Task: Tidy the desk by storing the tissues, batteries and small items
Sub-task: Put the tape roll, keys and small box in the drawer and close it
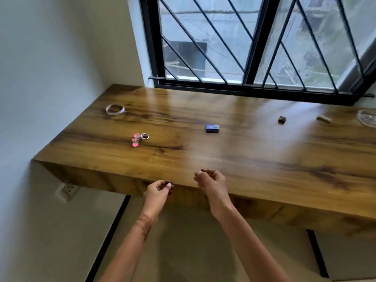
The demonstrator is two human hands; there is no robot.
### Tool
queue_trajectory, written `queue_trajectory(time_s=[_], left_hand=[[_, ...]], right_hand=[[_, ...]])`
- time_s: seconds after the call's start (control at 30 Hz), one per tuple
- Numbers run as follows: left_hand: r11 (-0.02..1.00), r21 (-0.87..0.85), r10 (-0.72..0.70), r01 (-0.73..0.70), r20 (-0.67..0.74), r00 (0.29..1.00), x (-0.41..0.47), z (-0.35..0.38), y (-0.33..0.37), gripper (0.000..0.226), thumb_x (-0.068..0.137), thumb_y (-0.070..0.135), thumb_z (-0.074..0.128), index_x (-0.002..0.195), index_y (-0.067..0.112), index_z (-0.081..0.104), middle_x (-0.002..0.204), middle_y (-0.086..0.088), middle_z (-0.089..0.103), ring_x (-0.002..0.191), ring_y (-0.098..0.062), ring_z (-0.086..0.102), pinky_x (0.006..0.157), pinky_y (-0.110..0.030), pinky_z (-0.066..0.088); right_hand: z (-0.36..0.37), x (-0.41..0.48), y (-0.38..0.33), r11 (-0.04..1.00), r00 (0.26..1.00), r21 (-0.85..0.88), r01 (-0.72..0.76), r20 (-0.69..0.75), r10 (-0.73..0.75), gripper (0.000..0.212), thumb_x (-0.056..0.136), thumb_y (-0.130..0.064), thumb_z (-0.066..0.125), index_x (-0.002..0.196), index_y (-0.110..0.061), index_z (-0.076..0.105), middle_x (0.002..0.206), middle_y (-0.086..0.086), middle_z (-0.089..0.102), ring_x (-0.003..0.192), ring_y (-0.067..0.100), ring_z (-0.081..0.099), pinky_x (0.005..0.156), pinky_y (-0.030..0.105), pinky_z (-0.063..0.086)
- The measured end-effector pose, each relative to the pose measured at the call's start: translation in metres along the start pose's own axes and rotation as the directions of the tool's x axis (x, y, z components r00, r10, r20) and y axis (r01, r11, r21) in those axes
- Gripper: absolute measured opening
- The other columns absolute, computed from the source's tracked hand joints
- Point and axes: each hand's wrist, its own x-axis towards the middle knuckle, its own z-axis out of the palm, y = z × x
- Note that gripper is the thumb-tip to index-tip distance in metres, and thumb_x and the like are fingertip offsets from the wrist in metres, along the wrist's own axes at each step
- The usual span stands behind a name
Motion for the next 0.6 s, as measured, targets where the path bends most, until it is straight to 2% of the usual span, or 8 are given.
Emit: queue_trajectory(time_s=[0.07,0.13,0.23,0.33,0.43,0.5,0.53,0.6], left_hand=[[0.996,-0.046,-0.080,0.080,0.005,0.997,0.013,-0.019,-0.016,0.016,0.092,0.015,0.054,0.099,0.008,0.067,0.095,-0.007,0.070,0.088,-0.020,0.065,0.082,-0.033,0.052],[0.978,-0.125,-0.159,0.166,0.062,0.985,0.020,-0.036,-0.030,0.019,0.093,0.016,0.052,0.102,0.005,0.064,0.090,-0.007,0.069,0.085,-0.020,0.065,0.074,-0.031,0.049],[0.930,-0.233,-0.258,0.285,0.140,0.956,0.026,-0.054,-0.046,0.025,0.095,0.021,0.048,0.107,0.002,0.060,0.098,-0.010,0.066,0.086,-0.021,0.063,0.070,-0.027,0.049],[0.890,-0.259,-0.339,0.375,0.173,0.925,0.039,-0.067,-0.061,0.038,0.096,0.029,0.045,0.113,-0.003,0.058,0.104,-0.014,0.064,0.092,-0.026,0.061,0.069,-0.027,0.049],[0.818,-0.358,-0.387,0.451,0.238,0.891,0.054,-0.074,-0.077,0.050,0.096,0.039,0.041,0.123,-0.002,0.052,0.120,-0.018,0.059,0.103,-0.029,0.058,0.082,-0.031,0.048],[0.709,-0.485,-0.415,0.511,0.299,0.859,0.065,-0.078,-0.086,0.065,0.092,0.051,0.038,0.132,0.000,0.042,0.133,-0.018,0.049,0.119,-0.031,0.050,0.097,-0.036,0.041],[0.643,-0.554,-0.428,0.529,0.313,0.848,0.072,-0.080,-0.090,0.072,0.090,0.055,0.038,0.136,-0.001,0.038,0.138,-0.018,0.045,0.125,-0.032,0.046,0.103,-0.038,0.037],[0.527,-0.650,-0.455,0.547,0.328,0.828,0.083,-0.082,-0.094,0.082,0.086,0.061,0.040,0.140,0.000,0.031,0.144,-0.018,0.038,0.132,-0.032,0.039,0.110,-0.039,0.030]], right_hand=[[0.023,-0.001,0.014,0.985,0.993,0.123,-0.119,0.013,0.118,0.016,0.092,-0.015,0.053,0.105,-0.006,0.056,0.105,0.013,0.064,0.104,0.026,0.061,0.096,0.036,0.048],[0.044,-0.004,0.031,0.911,0.964,0.319,-0.263,0.056,0.259,0.028,0.093,-0.016,0.051,0.117,0.000,0.051,0.112,0.018,0.060,0.110,0.031,0.058,0.100,0.040,0.044],[0.066,-0.007,0.061,0.650,0.886,0.626,-0.431,0.161,0.434,0.059,0.090,-0.027,0.056,0.137,0.000,0.031,0.134,0.025,0.045,0.122,0.037,0.047,0.105,0.045,0.038],[0.085,-0.001,0.088,0.493,0.862,0.770,-0.405,0.142,0.486,0.081,0.082,-0.045,0.061,0.143,-0.005,0.024,0.142,0.024,0.035,0.131,0.036,0.036,0.110,0.047,0.029],[0.095,0.010,0.102,0.489,0.872,0.807,-0.330,0.062,0.486,0.087,0.076,-0.055,0.061,0.140,-0.006,0.030,0.135,0.021,0.043,0.125,0.034,0.043,0.107,0.044,0.032],[0.101,0.022,0.108,0.516,0.878,0.811,-0.276,-0.006,0.479,0.094,0.065,-0.061,0.066,0.135,-0.005,0.037,0.114,0.016,0.054,0.106,0.030,0.052,0.098,0.041,0.037],[0.104,0.026,0.110,0.544,0.881,0.801,-0.250,-0.044,0.471,0.108,0.048,-0.064,0.075,0.133,-0.006,0.041,0.106,0.013,0.056,0.099,0.027,0.053,0.097,0.039,0.037],[0.107,0.037,0.121,0.570,0.880,0.793,-0.214,-0.097,0.465,0.136,0.011,-0.064,0.082,0.129,-0.008,0.046,0.109,0.010,0.056,0.103,0.026,0.051,0.101,0.039,0.037]])
